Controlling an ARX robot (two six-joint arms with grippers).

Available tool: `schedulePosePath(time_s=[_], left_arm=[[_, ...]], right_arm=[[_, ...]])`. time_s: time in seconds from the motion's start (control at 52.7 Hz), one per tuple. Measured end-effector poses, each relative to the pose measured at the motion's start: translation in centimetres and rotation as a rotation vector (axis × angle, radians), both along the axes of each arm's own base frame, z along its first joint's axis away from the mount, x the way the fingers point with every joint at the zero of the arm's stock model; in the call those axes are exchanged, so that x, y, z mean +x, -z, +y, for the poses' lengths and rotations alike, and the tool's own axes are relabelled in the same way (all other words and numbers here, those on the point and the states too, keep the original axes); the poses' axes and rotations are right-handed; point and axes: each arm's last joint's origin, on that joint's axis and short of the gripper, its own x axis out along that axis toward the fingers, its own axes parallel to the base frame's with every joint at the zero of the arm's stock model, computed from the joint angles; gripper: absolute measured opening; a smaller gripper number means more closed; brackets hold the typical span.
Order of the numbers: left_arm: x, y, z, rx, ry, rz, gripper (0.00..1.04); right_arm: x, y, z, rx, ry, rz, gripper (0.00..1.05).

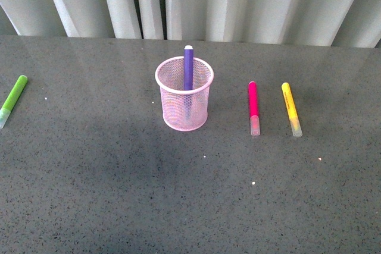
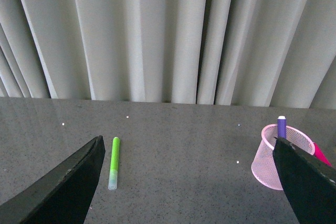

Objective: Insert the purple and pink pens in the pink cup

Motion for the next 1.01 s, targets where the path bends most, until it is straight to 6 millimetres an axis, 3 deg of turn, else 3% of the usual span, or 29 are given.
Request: schedulePosePath(time_s=[0.19, 0.398, 0.588, 1.006], left_arm=[[0.0, 0.0, 0.0, 0.0, 0.0, 0.0, 0.98], [0.0, 0.0, 0.0, 0.0, 0.0, 0.0, 0.98], [0.0, 0.0, 0.0, 0.0, 0.0, 0.0, 0.98], [0.0, 0.0, 0.0, 0.0, 0.0, 0.0, 0.98]], right_arm=[[3.6, 0.8, 3.7, 0.038, -0.093, 0.028, 0.98], [6.5, 4.3, 8.0, 0.005, -0.163, 0.118, 0.98], [8.3, 6.3, 9.8, -0.021, -0.178, 0.157, 0.98], [10.7, 9.8, 11.4, -0.047, -0.187, 0.213, 0.98]])
